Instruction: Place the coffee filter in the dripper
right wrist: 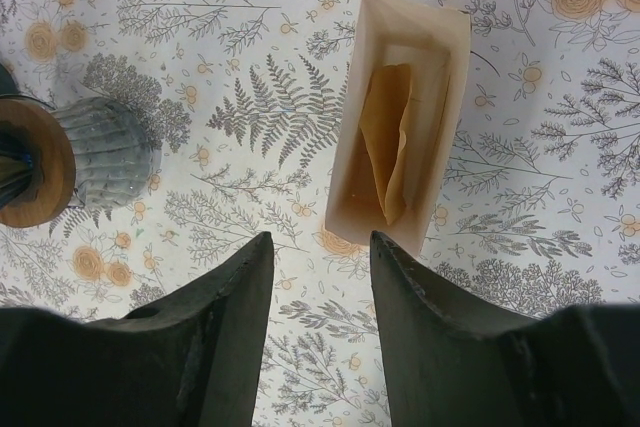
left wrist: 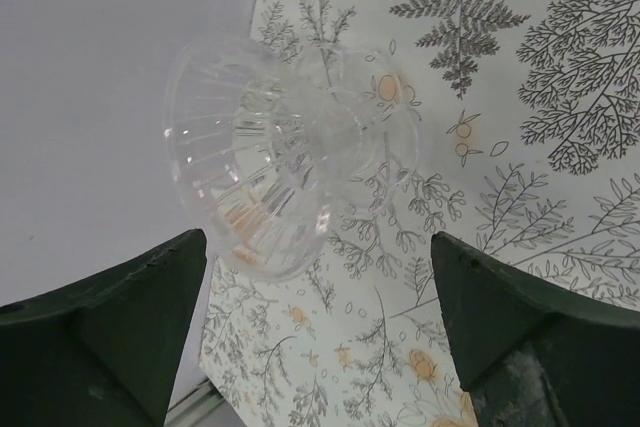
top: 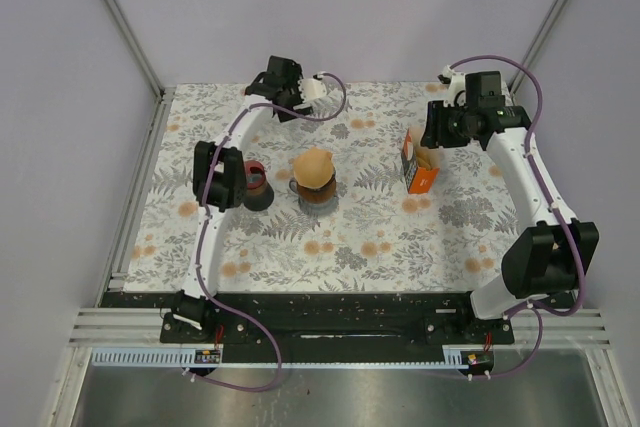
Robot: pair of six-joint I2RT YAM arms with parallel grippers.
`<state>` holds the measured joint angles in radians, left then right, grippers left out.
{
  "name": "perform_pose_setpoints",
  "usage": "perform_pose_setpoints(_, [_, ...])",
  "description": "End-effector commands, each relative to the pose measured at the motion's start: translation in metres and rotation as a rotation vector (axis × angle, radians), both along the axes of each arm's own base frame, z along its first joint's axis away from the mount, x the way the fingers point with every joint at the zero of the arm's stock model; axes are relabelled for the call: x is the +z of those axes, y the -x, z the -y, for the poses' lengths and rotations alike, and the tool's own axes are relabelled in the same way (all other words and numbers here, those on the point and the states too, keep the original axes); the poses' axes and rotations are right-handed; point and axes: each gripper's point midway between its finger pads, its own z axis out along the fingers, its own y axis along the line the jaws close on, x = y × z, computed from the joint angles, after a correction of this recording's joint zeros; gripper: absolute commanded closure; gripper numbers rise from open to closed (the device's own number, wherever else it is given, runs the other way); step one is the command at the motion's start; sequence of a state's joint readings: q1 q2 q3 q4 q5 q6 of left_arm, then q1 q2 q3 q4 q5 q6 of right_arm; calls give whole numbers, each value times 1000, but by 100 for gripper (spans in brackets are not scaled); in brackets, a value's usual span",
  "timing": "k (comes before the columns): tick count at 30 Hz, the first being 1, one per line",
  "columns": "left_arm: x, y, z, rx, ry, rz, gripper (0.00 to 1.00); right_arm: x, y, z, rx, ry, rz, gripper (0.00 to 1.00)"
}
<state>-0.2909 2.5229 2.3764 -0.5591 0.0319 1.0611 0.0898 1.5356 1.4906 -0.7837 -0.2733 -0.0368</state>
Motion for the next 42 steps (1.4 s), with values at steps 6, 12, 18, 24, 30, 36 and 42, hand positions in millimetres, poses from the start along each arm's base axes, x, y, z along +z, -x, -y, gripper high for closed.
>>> perform_pose_setpoints(6, [-11, -14, 17, -109, -13, 35, 5, -5, -4, 5, -5, 59, -6, 48])
perform_pose_setpoints(12, [-38, -5, 12, -111, -44, -38, 32, -8, -7, 4, 0, 61, -17, 48])
perform_pose_setpoints(18, [-24, -5, 14, -97, -15, -15, 66, -9, -6, 4, 1, 62, -20, 48])
perform_pose_setpoints(24, [16, -4, 15, -72, 40, 49, 100, -7, -5, 3, 5, 60, -12, 48])
perform_pose_setpoints(30, [55, 2, -2, 7, 50, 106, 100, 0, -2, -2, 16, 48, 1, 48])
perform_pose_setpoints(36, [104, 32, -21, 64, 115, 82, 100, 9, 2, -9, 35, 20, 22, 48])
perform_pose_setpoints(42, [156, 108, -36, 73, 141, 15, 100, 21, 7, -14, 50, 0, 52, 48])
